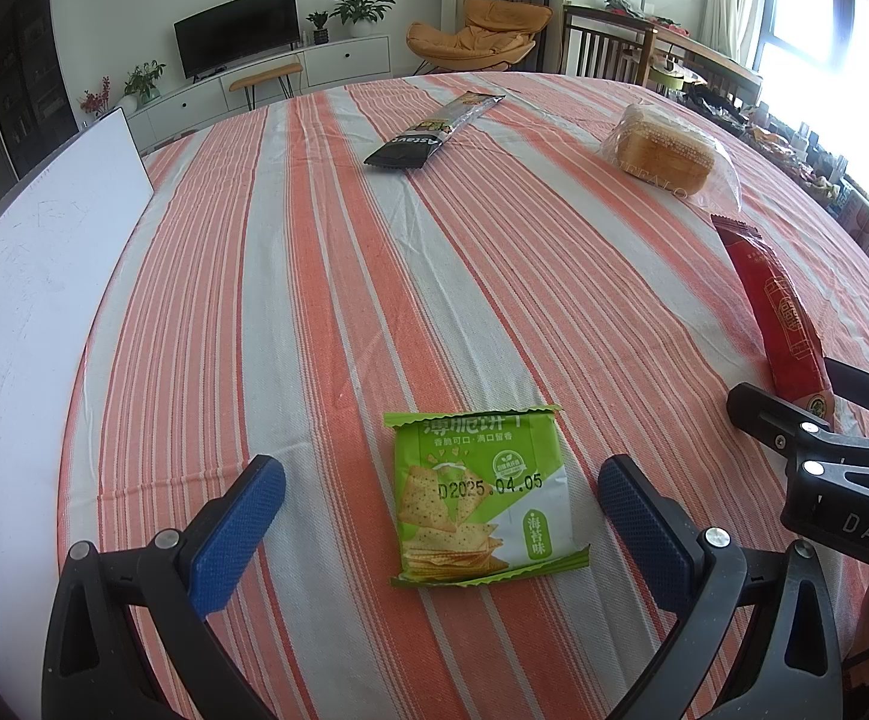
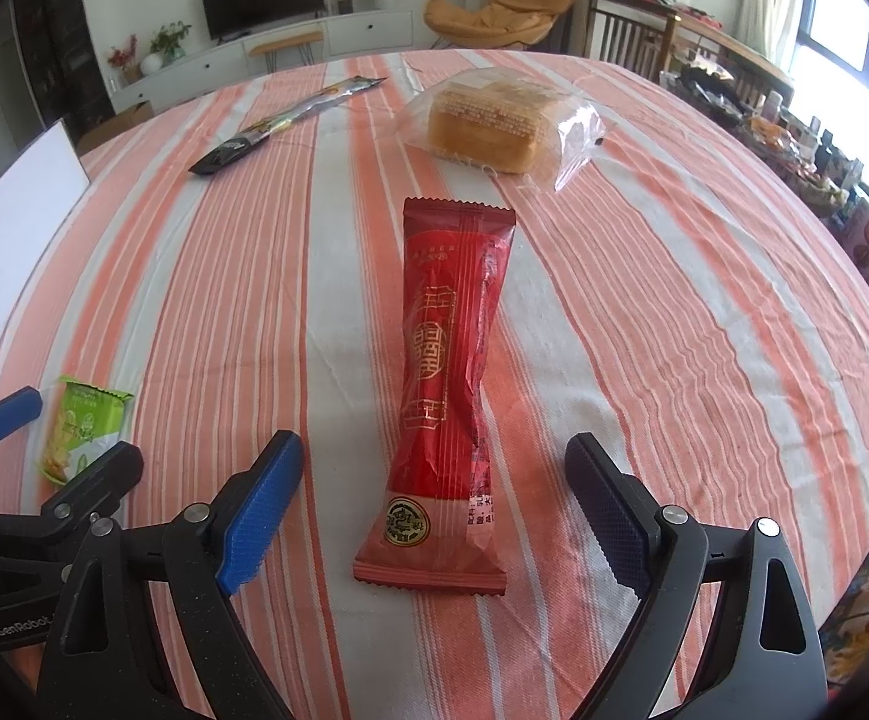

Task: Organize snacks
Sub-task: 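Set the red packet down and hold both tools open above the table, then grasp the green cracker pack with the left tool while the right tool grasps the red packet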

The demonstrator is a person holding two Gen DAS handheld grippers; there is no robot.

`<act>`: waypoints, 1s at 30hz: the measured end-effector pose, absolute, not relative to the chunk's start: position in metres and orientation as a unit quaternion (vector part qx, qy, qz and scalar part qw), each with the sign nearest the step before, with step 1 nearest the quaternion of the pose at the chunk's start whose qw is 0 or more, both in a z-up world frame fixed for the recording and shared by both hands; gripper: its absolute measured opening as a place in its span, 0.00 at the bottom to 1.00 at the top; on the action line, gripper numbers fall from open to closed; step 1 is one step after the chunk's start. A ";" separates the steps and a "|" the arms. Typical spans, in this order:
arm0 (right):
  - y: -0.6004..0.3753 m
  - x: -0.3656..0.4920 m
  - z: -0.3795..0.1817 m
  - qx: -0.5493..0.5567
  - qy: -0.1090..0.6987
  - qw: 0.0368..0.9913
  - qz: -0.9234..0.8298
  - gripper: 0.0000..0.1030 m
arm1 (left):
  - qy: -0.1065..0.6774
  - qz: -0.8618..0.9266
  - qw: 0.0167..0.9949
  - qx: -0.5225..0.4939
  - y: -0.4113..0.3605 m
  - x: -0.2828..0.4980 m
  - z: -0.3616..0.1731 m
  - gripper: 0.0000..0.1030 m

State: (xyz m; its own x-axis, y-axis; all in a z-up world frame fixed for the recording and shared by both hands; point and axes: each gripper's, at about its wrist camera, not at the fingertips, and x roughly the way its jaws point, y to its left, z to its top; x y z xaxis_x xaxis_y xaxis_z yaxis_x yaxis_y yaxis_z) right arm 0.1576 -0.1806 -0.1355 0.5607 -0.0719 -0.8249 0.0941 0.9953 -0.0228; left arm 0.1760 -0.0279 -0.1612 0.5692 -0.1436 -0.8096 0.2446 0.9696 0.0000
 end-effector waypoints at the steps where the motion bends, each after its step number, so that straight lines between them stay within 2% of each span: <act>1: -0.181 0.158 -0.135 0.012 0.467 0.883 -0.047 0.89 | 0.451 -0.110 0.884 0.056 -0.028 0.176 -0.161 1.00; 30: -0.184 0.152 -0.132 0.032 0.461 0.885 -0.049 0.88 | 0.464 -0.119 0.876 0.056 -0.027 0.179 -0.160 1.00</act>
